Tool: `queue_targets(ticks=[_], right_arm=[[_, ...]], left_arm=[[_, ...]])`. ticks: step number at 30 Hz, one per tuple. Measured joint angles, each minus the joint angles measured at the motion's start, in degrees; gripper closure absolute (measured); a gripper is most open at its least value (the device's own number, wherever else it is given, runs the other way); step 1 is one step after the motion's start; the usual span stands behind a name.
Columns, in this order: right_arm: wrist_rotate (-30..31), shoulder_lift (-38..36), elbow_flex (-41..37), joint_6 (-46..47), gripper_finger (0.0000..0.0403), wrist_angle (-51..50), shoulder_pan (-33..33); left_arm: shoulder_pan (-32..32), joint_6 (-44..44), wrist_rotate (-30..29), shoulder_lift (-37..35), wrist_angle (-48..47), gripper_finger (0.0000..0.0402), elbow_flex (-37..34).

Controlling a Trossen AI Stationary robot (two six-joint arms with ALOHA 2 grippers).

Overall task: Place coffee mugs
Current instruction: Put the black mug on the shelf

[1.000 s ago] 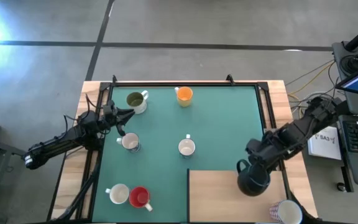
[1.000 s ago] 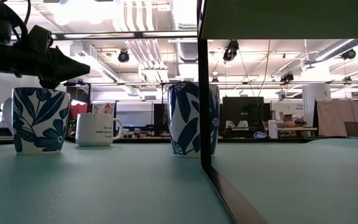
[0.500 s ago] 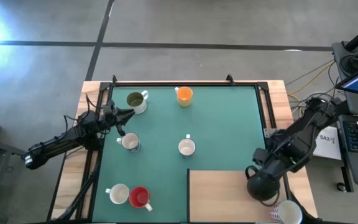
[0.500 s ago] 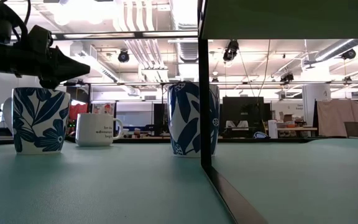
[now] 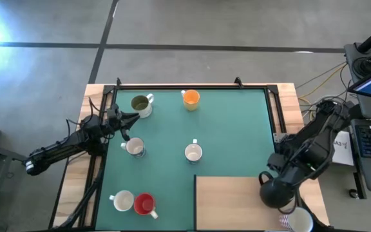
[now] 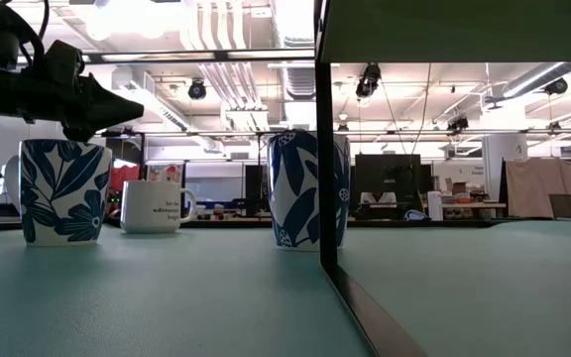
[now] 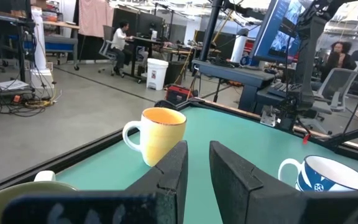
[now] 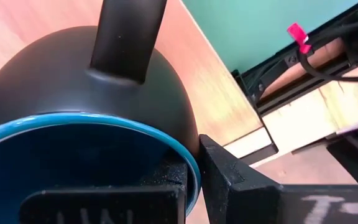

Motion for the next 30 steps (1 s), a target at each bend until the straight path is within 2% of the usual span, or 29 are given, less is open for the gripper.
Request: queue_targets(ticks=[6,11,20,30], right_arm=[[4.51,0.54,0.02,-0.19,0.0390,0.02,-0.30],[6.47,2.56,0.35,-5.74,0.0390,-0.07,-2.15],[7.44,8.37,3.25,-13.85,0.0390,0.15,-7.36],[7.73,12.63,8.74,-14.15,0.0390,-0.04,-8.24]], left_arm=[[0.01,0.00,-0.01,0.00,0.00,0.0352,-0.01],[0.02,0.00,-0.02,0.00,0.00,0.0352,-0.01],[0.00,0.00,-0.02,0.00,0.00,0.0352,-0.01],[0.01,0.00,-0.01,0.00,0.01,0.0352,-0.01]])
